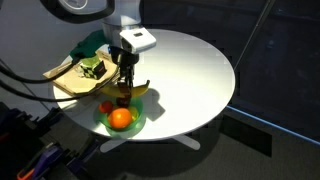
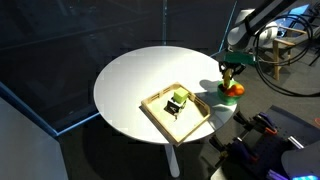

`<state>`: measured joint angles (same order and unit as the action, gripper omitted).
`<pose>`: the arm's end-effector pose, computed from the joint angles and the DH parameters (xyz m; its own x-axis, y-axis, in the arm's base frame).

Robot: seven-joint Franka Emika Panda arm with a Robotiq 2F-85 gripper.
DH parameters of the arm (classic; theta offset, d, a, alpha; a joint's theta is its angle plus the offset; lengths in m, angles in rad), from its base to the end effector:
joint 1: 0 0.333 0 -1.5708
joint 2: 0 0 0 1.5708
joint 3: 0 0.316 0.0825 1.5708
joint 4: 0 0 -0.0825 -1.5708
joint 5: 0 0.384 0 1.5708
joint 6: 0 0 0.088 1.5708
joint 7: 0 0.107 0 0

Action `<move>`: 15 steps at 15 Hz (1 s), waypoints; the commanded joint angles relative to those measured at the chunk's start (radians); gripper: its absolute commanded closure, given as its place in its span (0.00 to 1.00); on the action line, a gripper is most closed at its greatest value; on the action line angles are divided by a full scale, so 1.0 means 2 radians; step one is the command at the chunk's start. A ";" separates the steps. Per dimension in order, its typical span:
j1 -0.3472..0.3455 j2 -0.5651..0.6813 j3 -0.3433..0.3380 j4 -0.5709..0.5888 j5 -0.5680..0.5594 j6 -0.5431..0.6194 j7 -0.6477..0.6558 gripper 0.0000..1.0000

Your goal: Pick up the toy banana and put it in the green bowl

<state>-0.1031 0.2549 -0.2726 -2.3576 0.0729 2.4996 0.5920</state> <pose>0.4646 -0.1877 0.2167 0.5170 -0.8534 -0.0665 -0.8497 -0.5210 0.0814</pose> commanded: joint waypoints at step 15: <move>-0.028 -0.012 -0.005 -0.024 0.017 0.015 -0.011 0.81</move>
<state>-0.1444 0.2550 -0.2821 -2.3862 0.0881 2.5228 0.5977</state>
